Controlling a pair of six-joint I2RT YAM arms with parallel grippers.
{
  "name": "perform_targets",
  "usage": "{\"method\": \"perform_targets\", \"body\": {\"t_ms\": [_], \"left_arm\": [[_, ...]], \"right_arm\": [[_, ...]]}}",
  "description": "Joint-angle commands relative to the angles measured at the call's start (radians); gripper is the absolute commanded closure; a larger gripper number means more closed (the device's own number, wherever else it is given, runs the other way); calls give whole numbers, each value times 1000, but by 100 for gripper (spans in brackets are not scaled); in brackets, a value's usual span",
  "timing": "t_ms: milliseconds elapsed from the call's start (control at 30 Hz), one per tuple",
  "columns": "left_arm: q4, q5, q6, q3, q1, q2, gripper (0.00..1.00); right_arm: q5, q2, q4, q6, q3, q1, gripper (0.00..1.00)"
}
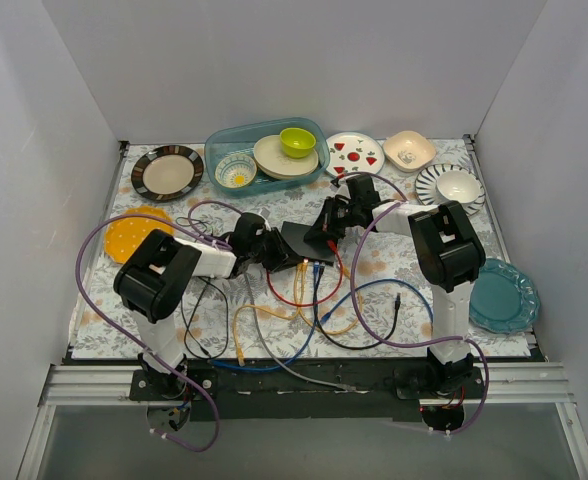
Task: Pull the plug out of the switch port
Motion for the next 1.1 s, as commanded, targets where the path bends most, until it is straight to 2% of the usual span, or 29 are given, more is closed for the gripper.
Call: {"method": "perform_targets", "body": {"t_ms": [0,167,533,833,967,1067], "left_arm": [[-76,10,-2,-13,7,46,100],[-106,23,16,-12,13,49,100],[-115,103,36,-136,14,-41,100],[-143,116,35,-164,14,-87,100],[-267,78,81,-167,16,-173,100],[-457,7,144,-171,22,-292,100]], "right_arm": [[84,56,-61,-33,-12,-3,99],[84,66,-61,-32,-10,-4,99],[77,75,-31,-27,-9,-23,99],[80,63,-26,-29,-22,-24,99],[90,41,-43,-44,-28,-26,99],[89,29,-40,-44,-38,-30,99]]}}
